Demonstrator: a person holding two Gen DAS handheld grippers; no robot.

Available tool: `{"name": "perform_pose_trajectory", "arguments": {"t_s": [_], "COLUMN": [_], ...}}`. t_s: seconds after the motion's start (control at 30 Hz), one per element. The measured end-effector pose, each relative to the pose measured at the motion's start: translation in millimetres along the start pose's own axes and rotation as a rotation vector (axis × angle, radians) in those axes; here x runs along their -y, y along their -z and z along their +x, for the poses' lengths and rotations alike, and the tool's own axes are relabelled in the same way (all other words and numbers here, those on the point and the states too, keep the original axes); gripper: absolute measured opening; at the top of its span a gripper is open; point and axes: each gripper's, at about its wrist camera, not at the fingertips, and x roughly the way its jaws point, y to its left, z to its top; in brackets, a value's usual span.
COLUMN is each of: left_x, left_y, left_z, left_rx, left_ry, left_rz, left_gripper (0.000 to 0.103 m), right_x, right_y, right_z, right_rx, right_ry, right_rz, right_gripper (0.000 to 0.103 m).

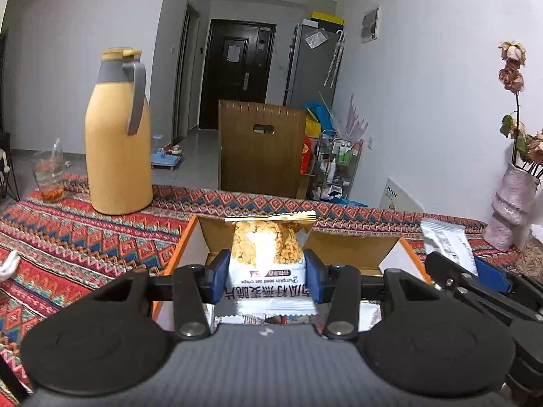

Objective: Organize snacks
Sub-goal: 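Carry both held packets into the box and open both tools, then withdraw both tools from the box toward the last packets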

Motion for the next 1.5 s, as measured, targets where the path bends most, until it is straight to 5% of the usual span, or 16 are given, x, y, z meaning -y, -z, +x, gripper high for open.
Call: {"name": "perform_pose_trajectory", "arguments": {"t_s": [0.57, 0.67, 0.77, 0.83, 0.93, 1.5], "left_x": [-12.4, -14.3, -16.4, -17.8, -19.1, -20.6], "left_y": [22.0, 20.5, 19.4, 19.3, 18.5, 19.0], "left_z": [29.6, 27.3, 25.7, 23.8, 21.4, 20.4], "left_rx": [-0.077, -0.064, -0.048, -0.035, -0.019, -0.028], "left_ry": [-0.008, -0.009, -0.024, -0.035, -0.044, -0.036], "left_rz": [-0.003, -0.013, -0.020, -0.027, -0.033, -0.058], "left_gripper": [0.046, 0.058, 0.077, 0.092, 0.103, 0.103], "right_x": [1.8, 1.7, 4.4, 6.1, 8.3, 19.4], "right_y": [28.3, 27.2, 26.1, 26.0, 26.0, 21.6], "right_z": [23.7, 24.1, 22.0, 20.3, 18.6, 8.3], "right_rx": [-0.102, -0.101, -0.094, -0.086, -0.080, -0.067], "right_ry": [-0.022, -0.011, 0.001, 0.016, 0.027, 0.054], "right_rz": [0.002, 0.002, 0.014, 0.024, 0.039, 0.084], "right_gripper": [0.041, 0.042, 0.060, 0.087, 0.103, 0.103]}}
